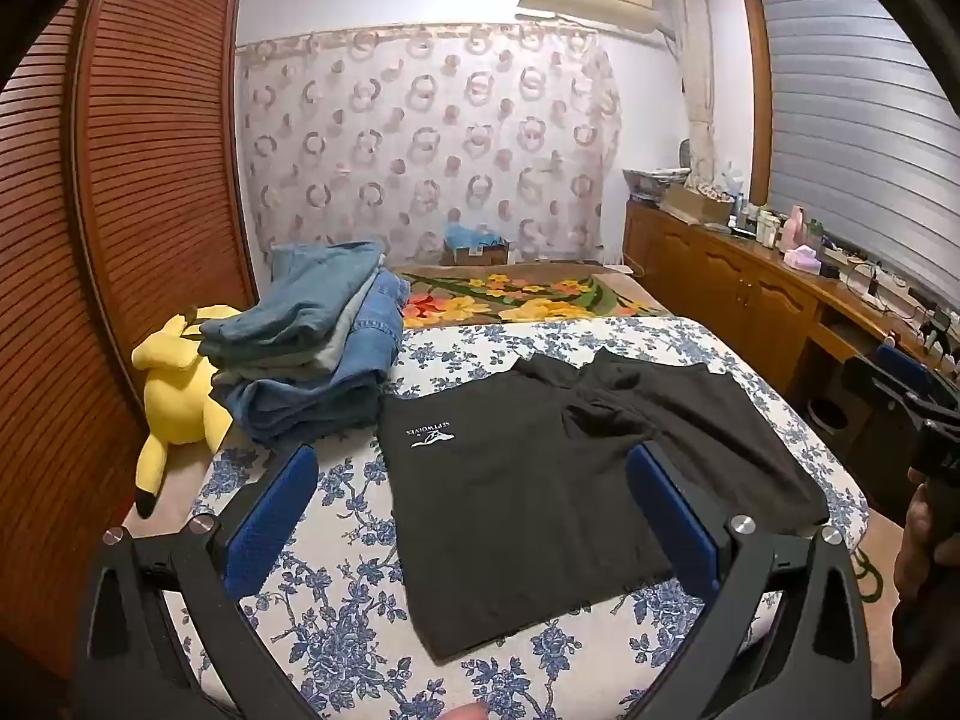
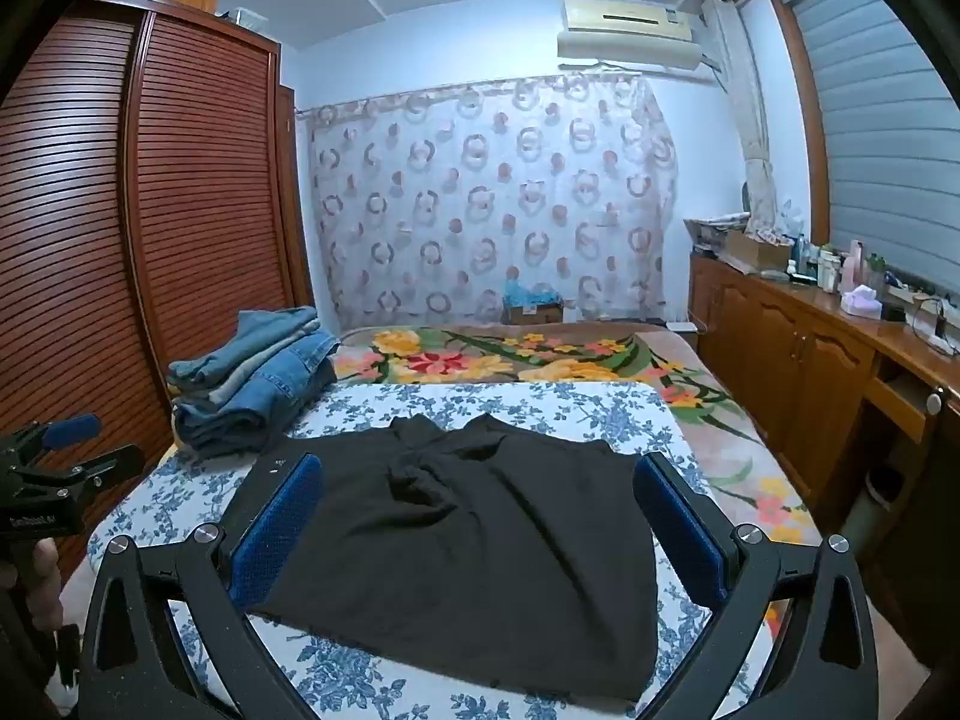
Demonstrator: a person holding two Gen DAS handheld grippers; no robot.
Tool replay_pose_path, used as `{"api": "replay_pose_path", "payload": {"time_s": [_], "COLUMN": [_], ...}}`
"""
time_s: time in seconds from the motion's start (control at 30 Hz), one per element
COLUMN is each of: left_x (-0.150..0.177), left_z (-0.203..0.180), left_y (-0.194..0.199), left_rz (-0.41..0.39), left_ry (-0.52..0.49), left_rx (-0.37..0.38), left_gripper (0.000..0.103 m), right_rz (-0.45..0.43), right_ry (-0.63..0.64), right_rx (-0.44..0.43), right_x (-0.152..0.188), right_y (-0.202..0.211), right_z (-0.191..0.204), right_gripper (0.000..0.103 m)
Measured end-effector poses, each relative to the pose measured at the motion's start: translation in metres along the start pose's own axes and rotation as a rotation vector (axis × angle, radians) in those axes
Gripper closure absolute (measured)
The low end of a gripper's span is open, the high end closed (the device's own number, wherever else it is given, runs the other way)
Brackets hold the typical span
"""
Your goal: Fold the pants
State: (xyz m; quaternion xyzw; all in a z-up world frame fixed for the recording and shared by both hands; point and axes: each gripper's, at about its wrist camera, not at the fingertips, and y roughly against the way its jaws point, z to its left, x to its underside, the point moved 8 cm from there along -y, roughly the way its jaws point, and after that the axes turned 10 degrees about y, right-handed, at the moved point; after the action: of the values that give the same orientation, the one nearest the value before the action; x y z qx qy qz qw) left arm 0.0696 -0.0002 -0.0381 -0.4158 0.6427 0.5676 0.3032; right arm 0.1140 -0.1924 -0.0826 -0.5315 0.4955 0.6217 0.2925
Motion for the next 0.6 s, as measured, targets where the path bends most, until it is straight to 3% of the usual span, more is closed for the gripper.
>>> {"api": "replay_pose_path", "payload": {"time_s": [0.6], "left_x": [-0.0003], "left_z": [-0.0003], "left_y": [0.0002], "left_rz": [-0.004], "left_ry": [-0.008], "left_rx": [-0.004], "left_gripper": [0.0], "right_rz": [0.008], "right_ry": [0.025], "right_rx": [0.002], "right_x": [0.0004], "right_y": [-0.0003], "right_z": [0.0021], "right_gripper": [0.0]}}
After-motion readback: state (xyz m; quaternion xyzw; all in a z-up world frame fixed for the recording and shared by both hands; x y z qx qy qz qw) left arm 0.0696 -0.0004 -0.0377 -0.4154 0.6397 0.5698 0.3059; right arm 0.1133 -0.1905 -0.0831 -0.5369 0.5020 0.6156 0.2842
